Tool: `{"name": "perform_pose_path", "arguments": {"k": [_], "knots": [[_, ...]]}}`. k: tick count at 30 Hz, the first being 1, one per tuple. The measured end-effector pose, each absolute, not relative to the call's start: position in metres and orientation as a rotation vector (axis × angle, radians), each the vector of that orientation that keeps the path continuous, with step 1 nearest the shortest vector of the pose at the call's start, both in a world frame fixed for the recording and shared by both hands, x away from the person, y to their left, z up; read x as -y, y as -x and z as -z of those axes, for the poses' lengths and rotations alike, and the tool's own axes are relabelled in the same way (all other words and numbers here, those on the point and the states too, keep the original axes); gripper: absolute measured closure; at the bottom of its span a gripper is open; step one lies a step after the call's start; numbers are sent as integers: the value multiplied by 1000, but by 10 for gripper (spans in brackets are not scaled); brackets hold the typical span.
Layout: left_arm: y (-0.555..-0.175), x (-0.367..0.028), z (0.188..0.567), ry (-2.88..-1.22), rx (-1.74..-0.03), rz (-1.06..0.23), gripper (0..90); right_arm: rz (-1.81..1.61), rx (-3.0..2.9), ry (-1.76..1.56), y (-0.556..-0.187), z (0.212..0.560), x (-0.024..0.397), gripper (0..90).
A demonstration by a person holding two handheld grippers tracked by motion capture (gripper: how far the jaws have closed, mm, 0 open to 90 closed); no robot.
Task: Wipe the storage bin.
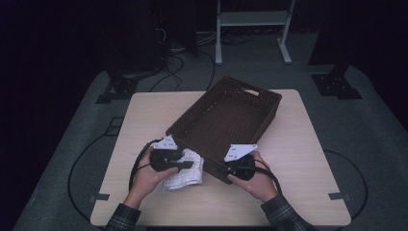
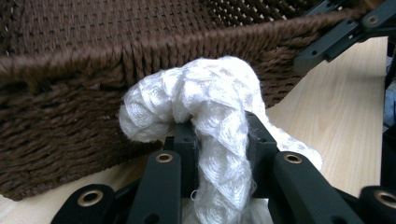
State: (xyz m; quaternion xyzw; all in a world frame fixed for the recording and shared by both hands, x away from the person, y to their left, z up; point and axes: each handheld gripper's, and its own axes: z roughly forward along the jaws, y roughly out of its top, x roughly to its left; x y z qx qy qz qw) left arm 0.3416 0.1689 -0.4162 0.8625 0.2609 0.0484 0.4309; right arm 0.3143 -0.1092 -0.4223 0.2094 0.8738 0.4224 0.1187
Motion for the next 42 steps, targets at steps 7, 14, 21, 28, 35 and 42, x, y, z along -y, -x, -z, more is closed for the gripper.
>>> {"name": "perform_pose_path", "arguments": {"k": [7, 14, 21, 28, 35, 42], "knots": [[-336, -174, 402, -2080, -610, -134, 710, -1236, -2555, -615, -314, 422, 109, 789], [-335, -173, 401, -2067, -598, -117, 710, -1235, -2556, -617, -314, 422, 109, 788], [-337, -170, 406, -2085, -599, -100, 711, -1275, -2584, -642, -318, 418, 113, 727], [-335, -168, 405, -2090, -594, -103, 711, -1313, -2559, -634, -313, 402, 126, 739], [-328, -164, 397, -2079, -549, -123, 711, -1337, -2572, -637, -307, 399, 140, 782], [-326, -156, 396, -2085, -523, -112, 711, -1359, -2568, -657, -307, 401, 136, 791]]}}
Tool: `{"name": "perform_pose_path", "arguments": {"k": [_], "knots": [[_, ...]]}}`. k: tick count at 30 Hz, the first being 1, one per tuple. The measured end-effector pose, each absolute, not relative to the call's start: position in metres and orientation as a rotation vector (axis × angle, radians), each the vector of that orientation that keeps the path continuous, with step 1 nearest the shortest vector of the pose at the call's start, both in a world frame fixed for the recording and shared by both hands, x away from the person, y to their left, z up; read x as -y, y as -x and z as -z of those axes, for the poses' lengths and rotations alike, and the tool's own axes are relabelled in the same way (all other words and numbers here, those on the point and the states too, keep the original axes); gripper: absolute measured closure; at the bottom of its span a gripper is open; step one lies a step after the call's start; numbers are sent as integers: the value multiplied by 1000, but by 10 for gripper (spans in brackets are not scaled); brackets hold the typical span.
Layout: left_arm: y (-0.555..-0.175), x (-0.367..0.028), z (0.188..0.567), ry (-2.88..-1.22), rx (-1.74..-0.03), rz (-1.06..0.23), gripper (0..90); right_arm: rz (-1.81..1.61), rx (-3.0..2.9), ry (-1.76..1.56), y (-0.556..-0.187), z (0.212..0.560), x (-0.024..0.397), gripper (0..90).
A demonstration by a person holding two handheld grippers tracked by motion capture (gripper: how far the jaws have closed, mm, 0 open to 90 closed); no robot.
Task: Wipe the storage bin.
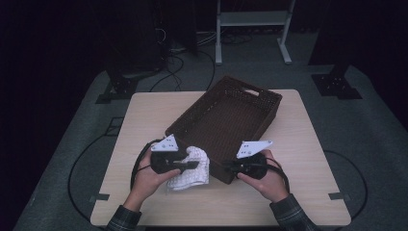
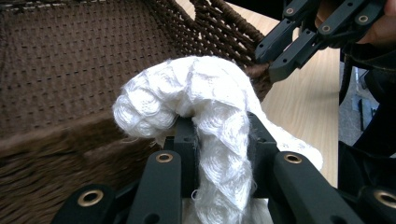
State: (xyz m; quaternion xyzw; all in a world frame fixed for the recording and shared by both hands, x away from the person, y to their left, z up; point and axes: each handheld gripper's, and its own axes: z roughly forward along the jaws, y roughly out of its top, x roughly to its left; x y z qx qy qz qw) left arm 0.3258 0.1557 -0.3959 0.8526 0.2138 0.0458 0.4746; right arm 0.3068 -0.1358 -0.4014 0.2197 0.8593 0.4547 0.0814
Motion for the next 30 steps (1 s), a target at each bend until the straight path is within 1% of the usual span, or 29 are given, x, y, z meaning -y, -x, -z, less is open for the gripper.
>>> {"name": "perform_pose_path", "arguments": {"k": [4, 9, 19, 30], "knots": [[-329, -154, 404, -2106, -539, -86, 713, -1345, -2566, -642, -306, 401, 127, 785], [-335, -153, 417, -2147, -567, -56, 714, -1358, -2568, -646, -306, 402, 128, 785], [-344, -152, 437, -2252, -634, -76, 714, -1361, -2574, -630, -308, 402, 117, 773], [-350, -142, 461, -2350, -684, -48, 714, -1364, -2575, -634, -308, 402, 116, 770]]}}
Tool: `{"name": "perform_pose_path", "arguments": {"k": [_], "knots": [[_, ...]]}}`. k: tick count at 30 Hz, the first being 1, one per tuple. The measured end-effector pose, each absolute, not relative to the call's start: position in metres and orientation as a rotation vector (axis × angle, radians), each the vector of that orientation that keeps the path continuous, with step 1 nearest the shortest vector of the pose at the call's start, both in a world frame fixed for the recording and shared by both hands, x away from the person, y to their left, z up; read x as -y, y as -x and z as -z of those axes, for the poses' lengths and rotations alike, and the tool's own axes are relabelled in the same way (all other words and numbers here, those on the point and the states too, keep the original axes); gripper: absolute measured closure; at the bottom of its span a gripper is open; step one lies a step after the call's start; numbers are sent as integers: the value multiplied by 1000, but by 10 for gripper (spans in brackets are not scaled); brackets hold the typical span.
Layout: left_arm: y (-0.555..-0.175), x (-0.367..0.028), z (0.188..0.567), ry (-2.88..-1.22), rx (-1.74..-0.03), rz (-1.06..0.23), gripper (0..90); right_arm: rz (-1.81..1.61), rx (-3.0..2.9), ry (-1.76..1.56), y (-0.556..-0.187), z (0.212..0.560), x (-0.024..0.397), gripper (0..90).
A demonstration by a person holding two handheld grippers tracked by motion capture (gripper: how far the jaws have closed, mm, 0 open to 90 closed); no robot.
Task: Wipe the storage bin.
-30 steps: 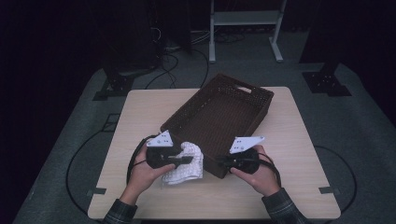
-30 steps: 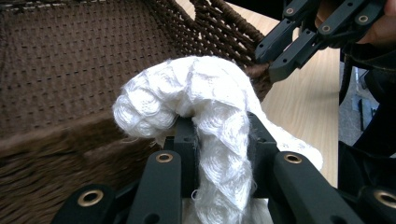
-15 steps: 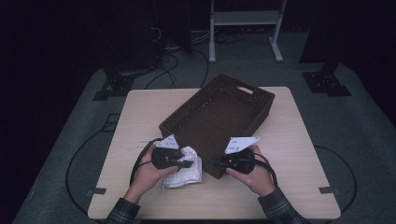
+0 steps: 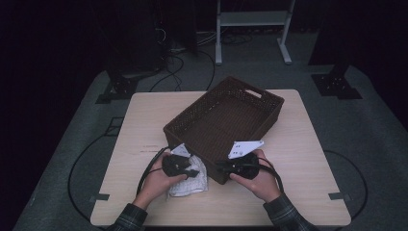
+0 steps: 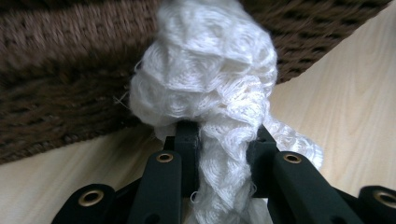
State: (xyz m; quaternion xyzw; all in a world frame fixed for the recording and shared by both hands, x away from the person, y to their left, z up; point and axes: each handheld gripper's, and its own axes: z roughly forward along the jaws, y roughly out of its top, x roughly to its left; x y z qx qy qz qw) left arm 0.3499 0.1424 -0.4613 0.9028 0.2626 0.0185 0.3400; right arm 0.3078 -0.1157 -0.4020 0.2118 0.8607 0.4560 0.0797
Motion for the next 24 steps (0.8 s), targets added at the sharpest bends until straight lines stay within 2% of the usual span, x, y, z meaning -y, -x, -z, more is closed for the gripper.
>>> {"name": "perform_pose_path", "arguments": {"k": [8, 24], "knots": [[-349, -140, 464, -2363, -680, -30, 713, -1367, -2573, -631, -308, 402, 116, 770], [-329, -145, 421, -2230, -551, -80, 712, -1374, -2565, -619, -308, 398, 116, 743]]}}
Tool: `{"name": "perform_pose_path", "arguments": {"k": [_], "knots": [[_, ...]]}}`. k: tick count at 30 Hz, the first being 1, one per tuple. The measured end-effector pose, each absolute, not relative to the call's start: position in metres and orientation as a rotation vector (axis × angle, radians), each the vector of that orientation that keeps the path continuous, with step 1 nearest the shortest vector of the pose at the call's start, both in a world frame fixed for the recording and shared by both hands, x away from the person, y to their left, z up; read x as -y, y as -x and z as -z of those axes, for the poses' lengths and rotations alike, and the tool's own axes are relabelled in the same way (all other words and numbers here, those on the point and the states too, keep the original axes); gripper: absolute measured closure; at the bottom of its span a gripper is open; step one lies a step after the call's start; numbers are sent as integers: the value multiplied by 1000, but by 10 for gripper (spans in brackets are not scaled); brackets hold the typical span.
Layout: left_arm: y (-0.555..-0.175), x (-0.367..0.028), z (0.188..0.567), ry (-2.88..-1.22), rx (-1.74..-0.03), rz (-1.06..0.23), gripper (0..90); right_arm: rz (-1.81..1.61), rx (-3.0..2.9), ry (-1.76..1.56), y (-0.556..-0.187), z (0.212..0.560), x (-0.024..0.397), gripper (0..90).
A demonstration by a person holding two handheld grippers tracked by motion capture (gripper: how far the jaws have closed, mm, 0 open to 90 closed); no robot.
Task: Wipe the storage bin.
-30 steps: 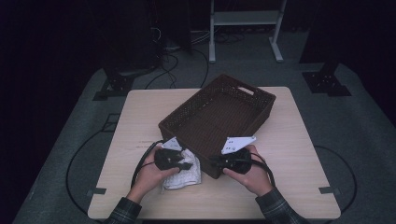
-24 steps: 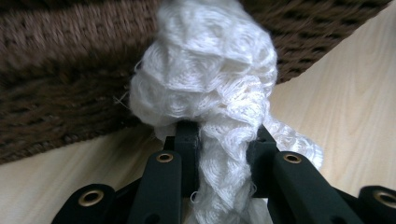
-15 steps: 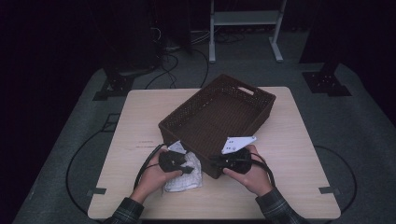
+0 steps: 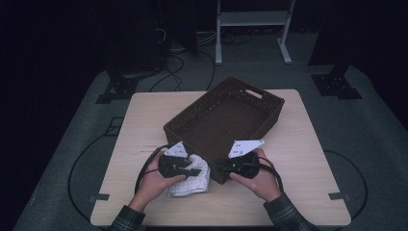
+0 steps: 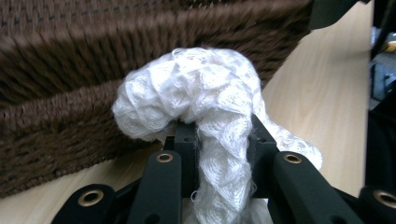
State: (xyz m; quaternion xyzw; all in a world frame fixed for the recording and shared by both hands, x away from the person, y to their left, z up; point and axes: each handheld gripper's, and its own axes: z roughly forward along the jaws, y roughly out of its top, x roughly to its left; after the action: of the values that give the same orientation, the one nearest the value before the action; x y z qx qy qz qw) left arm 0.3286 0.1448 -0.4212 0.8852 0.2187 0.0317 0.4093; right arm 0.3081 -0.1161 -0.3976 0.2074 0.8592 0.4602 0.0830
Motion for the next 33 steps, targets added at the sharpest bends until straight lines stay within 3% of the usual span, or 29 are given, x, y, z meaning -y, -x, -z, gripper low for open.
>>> {"name": "perform_pose_path", "arguments": {"k": [15, 33], "knots": [[-317, -149, 393, -2100, -492, -65, 712, -1401, -2593, -626, -307, 396, 126, 800], [-328, -132, 430, -2191, -534, 19, 714, -1416, -2590, -607, -307, 398, 118, 799]]}}
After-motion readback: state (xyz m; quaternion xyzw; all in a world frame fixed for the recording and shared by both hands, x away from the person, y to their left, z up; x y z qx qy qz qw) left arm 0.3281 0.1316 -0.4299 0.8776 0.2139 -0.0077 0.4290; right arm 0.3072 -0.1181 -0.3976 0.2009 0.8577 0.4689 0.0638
